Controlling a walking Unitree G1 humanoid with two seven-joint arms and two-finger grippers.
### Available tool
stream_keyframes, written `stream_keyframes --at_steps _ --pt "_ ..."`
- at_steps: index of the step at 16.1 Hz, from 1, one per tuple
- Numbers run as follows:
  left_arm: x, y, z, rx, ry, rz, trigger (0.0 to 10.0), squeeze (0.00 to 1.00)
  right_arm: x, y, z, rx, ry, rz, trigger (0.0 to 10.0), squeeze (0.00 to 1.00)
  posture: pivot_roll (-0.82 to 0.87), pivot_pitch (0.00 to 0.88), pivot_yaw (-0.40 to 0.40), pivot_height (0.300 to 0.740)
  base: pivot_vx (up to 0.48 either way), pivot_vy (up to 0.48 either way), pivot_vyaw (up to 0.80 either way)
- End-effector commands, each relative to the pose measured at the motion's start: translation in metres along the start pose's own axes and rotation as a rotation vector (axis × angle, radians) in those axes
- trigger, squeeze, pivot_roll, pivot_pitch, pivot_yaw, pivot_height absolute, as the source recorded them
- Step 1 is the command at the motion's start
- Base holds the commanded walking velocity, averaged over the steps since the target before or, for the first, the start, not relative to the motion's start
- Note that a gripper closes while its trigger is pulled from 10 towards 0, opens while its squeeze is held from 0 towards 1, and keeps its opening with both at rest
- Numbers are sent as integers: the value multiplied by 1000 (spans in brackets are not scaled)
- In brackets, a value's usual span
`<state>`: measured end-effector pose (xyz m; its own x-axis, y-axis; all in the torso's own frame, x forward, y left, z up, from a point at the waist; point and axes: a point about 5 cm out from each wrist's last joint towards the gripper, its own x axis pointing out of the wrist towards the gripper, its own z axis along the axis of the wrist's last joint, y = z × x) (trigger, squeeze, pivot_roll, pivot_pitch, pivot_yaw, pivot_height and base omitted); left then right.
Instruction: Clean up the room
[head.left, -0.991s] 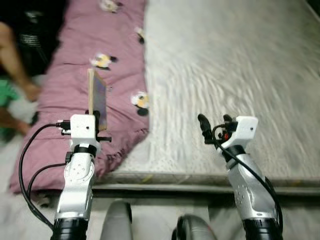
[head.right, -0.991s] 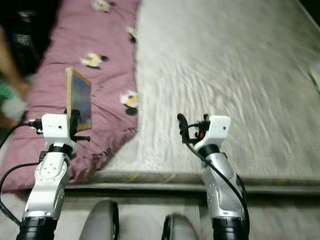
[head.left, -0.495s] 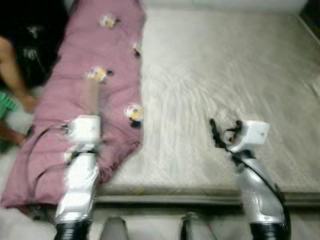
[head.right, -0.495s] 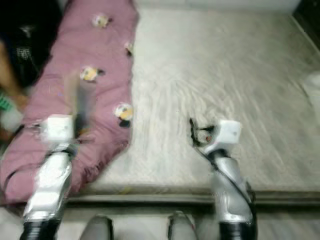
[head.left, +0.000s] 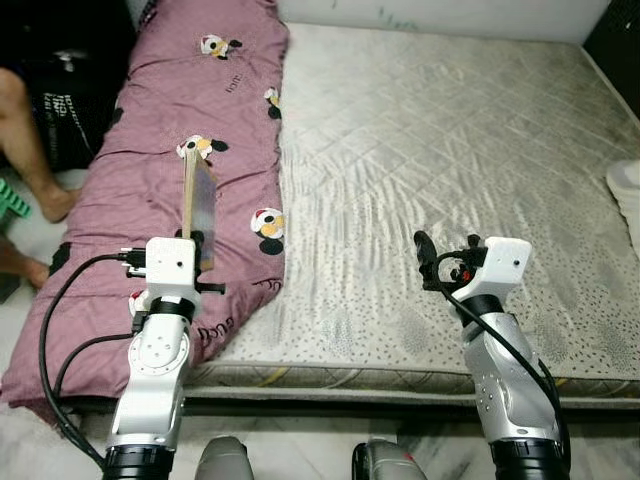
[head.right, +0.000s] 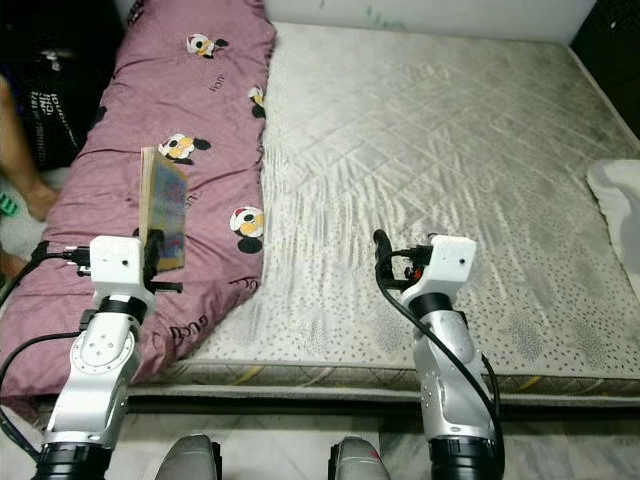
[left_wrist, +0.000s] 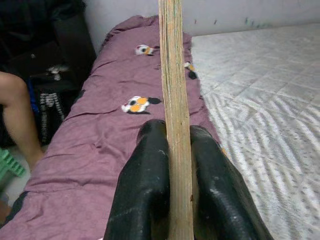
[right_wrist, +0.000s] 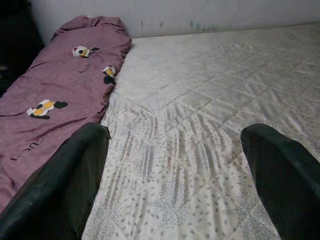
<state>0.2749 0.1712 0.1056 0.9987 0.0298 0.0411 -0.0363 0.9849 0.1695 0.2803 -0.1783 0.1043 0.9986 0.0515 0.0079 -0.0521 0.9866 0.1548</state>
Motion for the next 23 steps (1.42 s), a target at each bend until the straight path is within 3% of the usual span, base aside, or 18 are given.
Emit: stream_keyframes --at_steps 1,18,23 --pt "1 -4 8 -4 -41 -13 10000 0 -2 -3 -2 -14 5 -15 10000 0 -6 120 -26 740 0 0 0" --pt "1 -7 10 -26 -48 -16 10000 0 -2 -5 -8 -40 38 -8 10000 0 -8 123 -32 740 0 -340 0" --pt "1 -8 9 -31 -47 -20 10000 0 -3 -6 -8 -44 38 -8 10000 0 -9 127 -34 740 0 -366 -406"
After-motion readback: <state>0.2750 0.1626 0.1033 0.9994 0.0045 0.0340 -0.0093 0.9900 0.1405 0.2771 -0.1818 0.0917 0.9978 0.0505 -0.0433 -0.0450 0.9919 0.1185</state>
